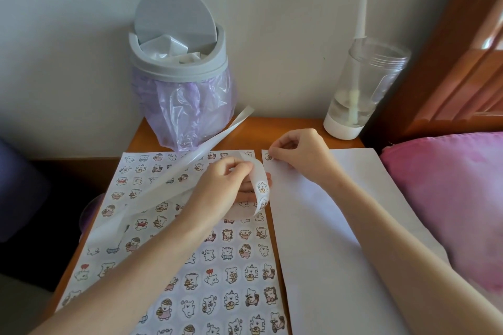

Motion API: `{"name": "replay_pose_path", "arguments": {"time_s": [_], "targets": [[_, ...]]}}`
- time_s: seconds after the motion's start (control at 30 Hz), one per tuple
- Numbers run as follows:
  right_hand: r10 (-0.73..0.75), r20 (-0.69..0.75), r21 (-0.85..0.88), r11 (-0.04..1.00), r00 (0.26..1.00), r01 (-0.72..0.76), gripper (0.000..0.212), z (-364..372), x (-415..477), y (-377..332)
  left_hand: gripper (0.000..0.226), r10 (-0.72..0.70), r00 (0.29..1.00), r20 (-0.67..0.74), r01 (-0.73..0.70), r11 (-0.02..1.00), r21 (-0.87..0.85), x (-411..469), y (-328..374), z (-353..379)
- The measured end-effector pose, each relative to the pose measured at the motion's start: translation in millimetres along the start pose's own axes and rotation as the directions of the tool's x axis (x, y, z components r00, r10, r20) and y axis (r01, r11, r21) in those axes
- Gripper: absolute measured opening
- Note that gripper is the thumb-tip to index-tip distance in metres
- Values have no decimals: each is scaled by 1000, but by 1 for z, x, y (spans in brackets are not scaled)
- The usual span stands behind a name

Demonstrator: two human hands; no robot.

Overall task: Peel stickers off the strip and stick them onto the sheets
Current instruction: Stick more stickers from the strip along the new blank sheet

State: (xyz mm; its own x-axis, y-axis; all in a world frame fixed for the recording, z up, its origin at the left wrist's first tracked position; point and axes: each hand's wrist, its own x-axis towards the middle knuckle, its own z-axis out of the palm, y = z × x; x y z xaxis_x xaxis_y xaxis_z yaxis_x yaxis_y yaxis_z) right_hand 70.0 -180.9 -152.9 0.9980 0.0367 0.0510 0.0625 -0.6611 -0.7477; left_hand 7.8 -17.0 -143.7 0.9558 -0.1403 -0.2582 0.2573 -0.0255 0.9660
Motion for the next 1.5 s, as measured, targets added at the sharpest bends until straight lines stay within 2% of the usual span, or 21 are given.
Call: {"name": "replay_pose_path", "arguments": {"time_s": [0.4,0.63,0.8,0.93,1.07,1.17,1.33,1.5], "targets": [[-47,-32,-98,994,998,44,5,3,-2,1,21,4,1000,3,-5,999,34,4,-3,-1],[-39,-63,-83,996,997,34,27,4,1,3,20,4,1000,-2,-4,997,80,5,-6,-1],[-58,-66,-113,992,996,51,16,3,1,6,20,6,1000,9,-7,997,72,6,-6,-1],[-53,-38,-72,996,998,50,26,1,0,6,18,25,1000,-2,-25,993,112,7,-9,-2],[-88,-43,-122,989,995,82,12,0,0,8,17,37,999,-19,-34,992,125,6,-9,-2],[-76,-27,-69,995,997,74,7,-3,-1,3,19,53,999,-9,-52,991,123,6,-9,-2],[-132,39,88,988,991,128,13,-13,-25,-23,22,136,989,-61,-128,984,121,2,-4,-2],[-170,69,87,983,983,164,16,-21,-56,-28,23,240,960,-147,-217,964,156,0,-1,-2]]}}
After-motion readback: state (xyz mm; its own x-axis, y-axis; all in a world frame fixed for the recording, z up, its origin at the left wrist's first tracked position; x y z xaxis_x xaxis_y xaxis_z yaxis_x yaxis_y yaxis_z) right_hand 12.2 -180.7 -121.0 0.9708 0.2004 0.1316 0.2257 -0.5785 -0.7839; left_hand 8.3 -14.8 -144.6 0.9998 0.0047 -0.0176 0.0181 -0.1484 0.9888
